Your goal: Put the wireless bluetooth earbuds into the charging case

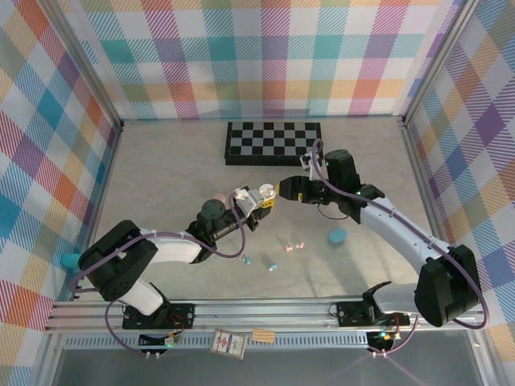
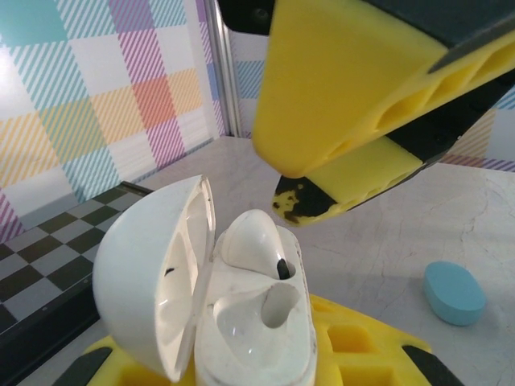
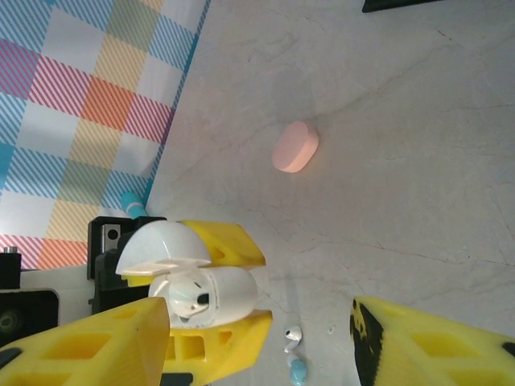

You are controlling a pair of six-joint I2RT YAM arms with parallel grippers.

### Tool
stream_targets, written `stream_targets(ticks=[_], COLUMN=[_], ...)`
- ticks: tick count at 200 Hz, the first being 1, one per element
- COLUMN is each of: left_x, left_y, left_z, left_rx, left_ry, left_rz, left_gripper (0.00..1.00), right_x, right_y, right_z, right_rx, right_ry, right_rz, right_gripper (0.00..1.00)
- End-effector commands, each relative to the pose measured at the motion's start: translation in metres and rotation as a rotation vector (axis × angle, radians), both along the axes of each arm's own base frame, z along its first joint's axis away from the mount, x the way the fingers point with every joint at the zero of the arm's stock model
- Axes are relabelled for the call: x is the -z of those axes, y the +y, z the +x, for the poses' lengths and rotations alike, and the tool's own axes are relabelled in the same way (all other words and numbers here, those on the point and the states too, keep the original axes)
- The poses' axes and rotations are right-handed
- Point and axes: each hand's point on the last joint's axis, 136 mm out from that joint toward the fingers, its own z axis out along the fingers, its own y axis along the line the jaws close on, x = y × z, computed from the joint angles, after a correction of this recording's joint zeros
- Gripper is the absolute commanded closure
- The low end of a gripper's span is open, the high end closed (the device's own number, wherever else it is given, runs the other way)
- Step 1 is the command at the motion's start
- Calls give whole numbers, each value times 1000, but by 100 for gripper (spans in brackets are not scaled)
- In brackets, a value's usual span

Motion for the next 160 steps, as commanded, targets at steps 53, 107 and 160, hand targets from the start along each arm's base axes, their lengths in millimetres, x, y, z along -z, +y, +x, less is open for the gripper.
stream_targets(ticks=[53, 107, 160], left_x=[-7, -5, -23], left_y=[68, 157, 206], left_z=[30, 74, 77], left_rx=[-228, -501, -636], left_ry=[-12, 98, 89], left_rz=[-16, -45, -50], left_gripper=[100, 100, 100], right_x=[50, 91, 140], right_y=[8, 47, 76], right_z=[-48, -67, -80], right_rx=[-137, -185, -138], right_ry=[-24, 92, 244], right_rz=[-266, -360, -595], right_gripper=[31, 32, 36])
